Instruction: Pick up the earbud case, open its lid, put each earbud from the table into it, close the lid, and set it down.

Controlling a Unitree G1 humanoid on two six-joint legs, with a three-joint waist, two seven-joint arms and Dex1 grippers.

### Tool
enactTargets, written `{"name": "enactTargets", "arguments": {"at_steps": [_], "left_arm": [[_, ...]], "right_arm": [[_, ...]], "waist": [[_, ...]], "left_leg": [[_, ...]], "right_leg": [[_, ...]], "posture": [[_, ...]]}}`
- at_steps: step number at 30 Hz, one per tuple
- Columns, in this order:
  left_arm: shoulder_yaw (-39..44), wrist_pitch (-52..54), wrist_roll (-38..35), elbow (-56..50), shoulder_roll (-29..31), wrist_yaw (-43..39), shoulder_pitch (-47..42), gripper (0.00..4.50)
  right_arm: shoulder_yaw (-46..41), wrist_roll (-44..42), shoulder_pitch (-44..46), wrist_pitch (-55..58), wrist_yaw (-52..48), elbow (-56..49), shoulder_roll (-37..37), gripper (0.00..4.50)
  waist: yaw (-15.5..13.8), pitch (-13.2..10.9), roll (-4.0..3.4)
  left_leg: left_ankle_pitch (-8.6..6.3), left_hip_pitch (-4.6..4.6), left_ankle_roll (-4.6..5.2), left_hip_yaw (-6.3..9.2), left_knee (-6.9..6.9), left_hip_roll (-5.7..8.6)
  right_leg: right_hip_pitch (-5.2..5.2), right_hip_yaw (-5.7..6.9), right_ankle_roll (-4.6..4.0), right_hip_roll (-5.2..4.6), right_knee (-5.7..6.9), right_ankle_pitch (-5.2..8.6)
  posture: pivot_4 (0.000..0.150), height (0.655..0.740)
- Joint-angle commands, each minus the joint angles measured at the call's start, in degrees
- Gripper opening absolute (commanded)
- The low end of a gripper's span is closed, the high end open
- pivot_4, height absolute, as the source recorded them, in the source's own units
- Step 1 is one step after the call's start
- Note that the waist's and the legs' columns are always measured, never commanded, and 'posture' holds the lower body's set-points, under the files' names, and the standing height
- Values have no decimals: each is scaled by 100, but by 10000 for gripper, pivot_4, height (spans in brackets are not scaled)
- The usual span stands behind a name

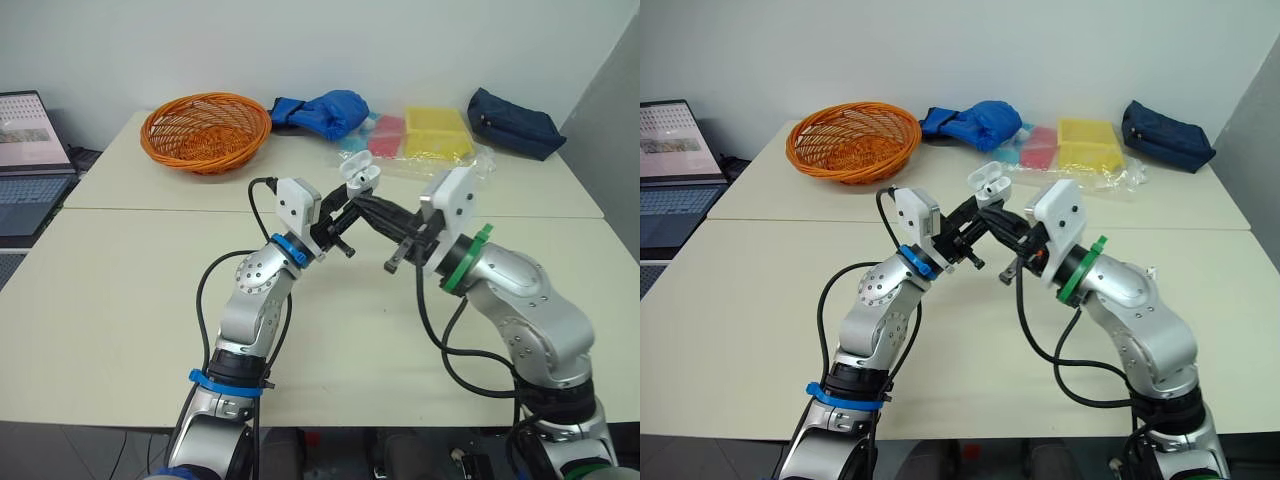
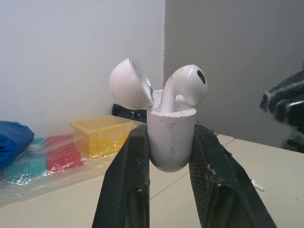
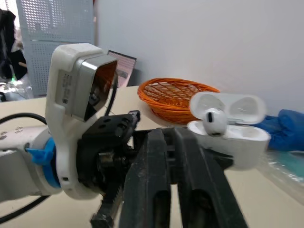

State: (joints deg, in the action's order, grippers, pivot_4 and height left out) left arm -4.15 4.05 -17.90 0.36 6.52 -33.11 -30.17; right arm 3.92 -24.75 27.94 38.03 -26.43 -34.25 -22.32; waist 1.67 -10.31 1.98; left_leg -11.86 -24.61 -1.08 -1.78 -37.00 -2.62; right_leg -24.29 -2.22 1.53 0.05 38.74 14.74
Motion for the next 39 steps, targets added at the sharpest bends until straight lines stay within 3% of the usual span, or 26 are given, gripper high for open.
{"name": "enactTargets", "arguments": {"at_steps": [1, 4, 14, 34, 38, 39], "left_arm": [[23, -34, -63, -266, -31, 25, -8, 7427], [12, -36, -49, -260, -43, 25, -10, 7427], [22, -37, -53, -198, -45, -2, -89, 7427], [8, 12, -40, -302, -48, 54, -33, 7427], [-4, 17, -43, -308, -53, 48, -32, 7427], [0, 13, -46, -296, -52, 43, -41, 7427]], "right_arm": [[-246, -72, 150, 38, 131, -226, -35, 15905], [-162, 53, 283, 36, 318, -71, 74, 26944], [-232, -66, 678, 334, 755, 360, 652, 26944], [55, 247, 795, 323, 681, 546, 628, 26944], [110, 311, 773, 305, 593, 522, 566, 18544], [108, 323, 763, 306, 582, 524, 559, 14628]], "waist": [[8, 0, 0], [14, 0, 0], [4, 0, 0], [4, 0, 0], [4, 0, 0], [4, 0, 0]], "left_leg": [[0, 4, 0, 0, 0, 0], [0, 11, 0, 0, 3, -4], [0, 11, 0, -3, 2, -3], [0, 10, 0, -3, 3, -3], [0, 10, 0, -3, 3, -3], [0, 10, 0, -3, 3, -4]], "right_leg": [[2, 0, 0, 1, 2, 0], [2, -3, -2, 7, 8, 0], [3, -5, -2, 4, 6, 1], [3, -5, -2, 4, 5, 1], [3, -4, -2, 4, 5, 1], [3, -4, -2, 4, 5, 1]], "posture": [[1500, 7400], [1500, 7400], [1500, 7400], [1500, 7400], [1500, 7400], [1500, 7400]]}}
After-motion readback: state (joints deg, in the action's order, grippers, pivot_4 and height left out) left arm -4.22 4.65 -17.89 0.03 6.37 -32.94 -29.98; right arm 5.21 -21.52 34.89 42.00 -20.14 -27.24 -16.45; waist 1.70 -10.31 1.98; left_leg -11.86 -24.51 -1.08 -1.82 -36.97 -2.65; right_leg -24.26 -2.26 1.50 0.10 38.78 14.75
